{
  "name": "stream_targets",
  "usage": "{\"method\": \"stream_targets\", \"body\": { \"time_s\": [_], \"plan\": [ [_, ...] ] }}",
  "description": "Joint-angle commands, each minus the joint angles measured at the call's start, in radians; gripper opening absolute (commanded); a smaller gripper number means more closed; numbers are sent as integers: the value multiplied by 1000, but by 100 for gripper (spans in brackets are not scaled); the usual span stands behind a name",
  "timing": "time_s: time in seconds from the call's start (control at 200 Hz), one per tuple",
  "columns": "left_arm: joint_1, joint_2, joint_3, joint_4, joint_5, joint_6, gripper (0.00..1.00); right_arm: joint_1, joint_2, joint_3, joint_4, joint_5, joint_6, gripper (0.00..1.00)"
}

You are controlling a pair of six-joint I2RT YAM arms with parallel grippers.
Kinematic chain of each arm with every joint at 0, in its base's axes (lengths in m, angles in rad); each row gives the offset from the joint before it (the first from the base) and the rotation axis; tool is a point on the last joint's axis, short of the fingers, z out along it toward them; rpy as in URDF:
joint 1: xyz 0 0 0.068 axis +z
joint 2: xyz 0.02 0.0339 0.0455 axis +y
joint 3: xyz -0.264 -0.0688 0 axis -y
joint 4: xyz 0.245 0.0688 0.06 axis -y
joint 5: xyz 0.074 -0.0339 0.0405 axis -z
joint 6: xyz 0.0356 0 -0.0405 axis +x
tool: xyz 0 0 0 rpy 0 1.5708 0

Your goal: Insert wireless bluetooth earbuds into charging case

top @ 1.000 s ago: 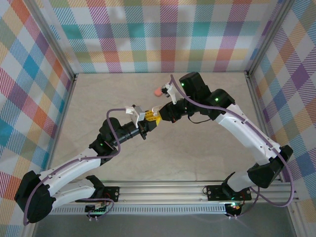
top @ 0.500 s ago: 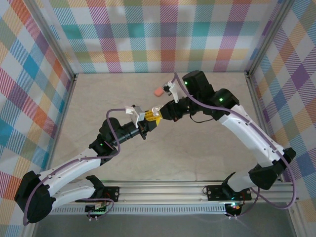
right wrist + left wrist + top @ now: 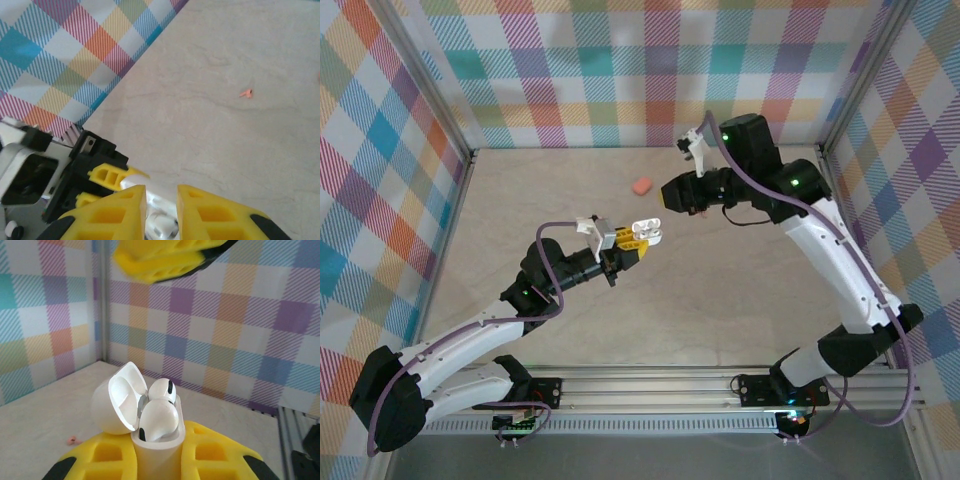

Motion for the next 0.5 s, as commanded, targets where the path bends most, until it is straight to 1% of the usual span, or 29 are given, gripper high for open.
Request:
{"method": "stream_targets", "body": {
  "time_s": [0.0,0.075,0.16,0.245,0.32,0.425,0.495],
  "plan": [
    [5,12,25,61,131,24,0,6,11,-23,3,-93,29,29],
    [5,31,49,61,184,31,0,6,32,-23,-11,-149,23,36],
    [5,47,73,52,218,34,0,6,49,-28,-21,-231,17,36],
    [6,63,89,42,217,37,0,7,44,-48,-15,-292,16,36],
    [5,73,94,49,214,36,0,7,39,-61,-26,-309,6,37],
    [6,84,109,38,197,40,0,7,39,-76,-64,-323,-28,44],
    [8,90,115,38,181,42,0,7,47,-77,-94,-349,-45,45]
  ]
}}
